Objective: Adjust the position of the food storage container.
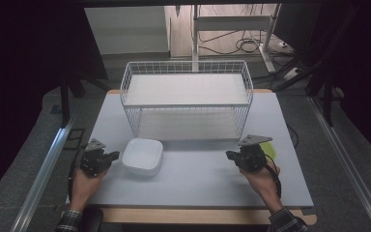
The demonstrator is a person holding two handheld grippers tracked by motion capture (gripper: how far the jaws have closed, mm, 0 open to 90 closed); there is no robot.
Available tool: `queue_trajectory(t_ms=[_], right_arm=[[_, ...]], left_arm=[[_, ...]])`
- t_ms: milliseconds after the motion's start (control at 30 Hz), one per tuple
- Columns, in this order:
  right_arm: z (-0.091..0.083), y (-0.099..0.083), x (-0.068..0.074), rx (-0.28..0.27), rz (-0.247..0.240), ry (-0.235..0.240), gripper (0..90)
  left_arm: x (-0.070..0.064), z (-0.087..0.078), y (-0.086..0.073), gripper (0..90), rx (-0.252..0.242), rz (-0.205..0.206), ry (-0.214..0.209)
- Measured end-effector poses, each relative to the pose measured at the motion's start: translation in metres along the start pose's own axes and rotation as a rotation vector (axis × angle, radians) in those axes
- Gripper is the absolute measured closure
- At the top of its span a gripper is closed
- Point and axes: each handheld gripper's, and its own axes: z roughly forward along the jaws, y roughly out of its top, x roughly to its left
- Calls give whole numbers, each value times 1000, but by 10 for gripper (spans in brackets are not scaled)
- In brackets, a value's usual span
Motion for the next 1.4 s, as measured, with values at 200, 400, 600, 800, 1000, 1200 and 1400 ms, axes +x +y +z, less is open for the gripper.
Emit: queue_trajectory(t_ms=[200,400,600,800,1000,1200,1400], right_arm=[[3,1,6,1,-8,12,892],[3,1,10,2,-5,18,892],[6,1,13,11,3,31,892],[10,1,17,16,7,42,892],[14,1,21,22,6,50,892],[16,1,23,27,8,60,891],[18,0,24,35,18,67,891]], left_arm=[[-8,12,6,897,33,34,-32],[-17,17,9,897,39,53,-29],[-31,25,15,897,48,89,-55],[-51,35,23,897,60,134,-99],[-72,44,30,897,71,171,-146],[-94,53,35,897,89,208,-197],[-117,63,40,897,104,245,-248]])
